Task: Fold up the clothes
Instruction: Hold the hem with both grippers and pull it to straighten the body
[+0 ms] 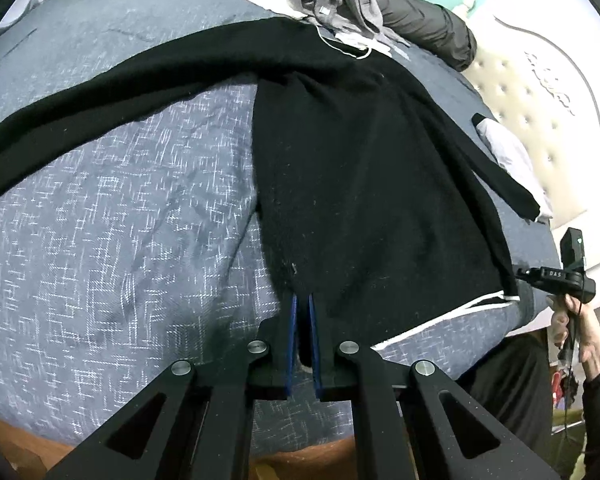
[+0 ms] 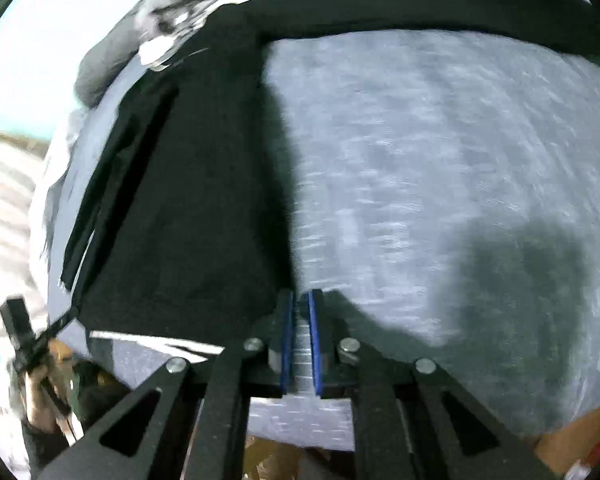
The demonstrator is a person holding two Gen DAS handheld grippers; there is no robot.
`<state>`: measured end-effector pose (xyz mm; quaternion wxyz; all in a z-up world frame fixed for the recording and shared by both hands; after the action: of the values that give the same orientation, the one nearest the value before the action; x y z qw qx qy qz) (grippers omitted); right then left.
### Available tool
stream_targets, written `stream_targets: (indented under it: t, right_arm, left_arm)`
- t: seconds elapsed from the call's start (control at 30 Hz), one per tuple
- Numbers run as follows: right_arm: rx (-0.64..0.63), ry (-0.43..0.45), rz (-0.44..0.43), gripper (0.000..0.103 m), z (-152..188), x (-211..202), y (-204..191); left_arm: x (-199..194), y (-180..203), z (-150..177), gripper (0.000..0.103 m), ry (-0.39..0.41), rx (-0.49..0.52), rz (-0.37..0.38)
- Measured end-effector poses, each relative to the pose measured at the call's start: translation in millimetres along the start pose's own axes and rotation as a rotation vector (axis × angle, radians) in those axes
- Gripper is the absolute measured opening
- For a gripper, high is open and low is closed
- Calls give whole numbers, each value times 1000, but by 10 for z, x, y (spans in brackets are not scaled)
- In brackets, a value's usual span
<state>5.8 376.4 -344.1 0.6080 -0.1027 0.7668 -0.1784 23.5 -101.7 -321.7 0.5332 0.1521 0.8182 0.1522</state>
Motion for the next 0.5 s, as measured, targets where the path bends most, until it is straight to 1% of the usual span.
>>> stream_targets:
  t: [0.1,0.13,0.17,0.2,0.23,0.27,0.3,0.33,0.4,0.43,0.5]
  right_arm:
    - [-22,18,-26,9,-20,-60,-52]
    - [-35,22,-39,11,-35,-71,-104]
    - [-49,24,-51,25,-43,-76,-167]
    - [-66,26,-57,37,-54,-68,-233]
    - [-86,25,-56,54,-57,-28,-301]
    - [-108,23,-52,56,-53,25,-369]
    - [-132,15,-42,56,-42,71,-426]
    - [-157,2,-17,56,-21,116,-473]
    - [-207,-22,44,55,27,204,-550]
    - [-225,-26,68,55,43,239,-574]
    - [-249,-27,73,46,62,266,-612]
  left_arm:
    - [7,-5,-13,7,-5,-8,8]
    - [10,-7,-17,7,-6,-10,10]
    - [15,-8,-21,7,-8,-15,11]
    - [19,-10,-25,7,-10,-19,11]
    - [24,-11,-28,8,-13,-23,12]
    - [32,-15,-32,9,-12,-23,4]
    - [39,-18,-35,15,-11,-24,-4]
    - [49,-23,-34,22,-13,-26,-12]
    - [58,-50,-36,30,-10,-39,-24]
    - [66,-63,-34,32,-11,-43,-25]
    - [80,-89,-30,34,-13,-51,-26]
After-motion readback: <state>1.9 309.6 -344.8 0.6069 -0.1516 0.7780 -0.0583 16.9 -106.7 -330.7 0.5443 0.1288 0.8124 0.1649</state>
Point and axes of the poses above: each gripper's, at about its wrist camera, not at the fingertips, and x roughly the way its jaws point, y to its right, z to its underside, the point moved 5 cm from there along x, roughly the way its jaws point, and after that the axes turned 2 degrees about z, right-handed, at the moved point
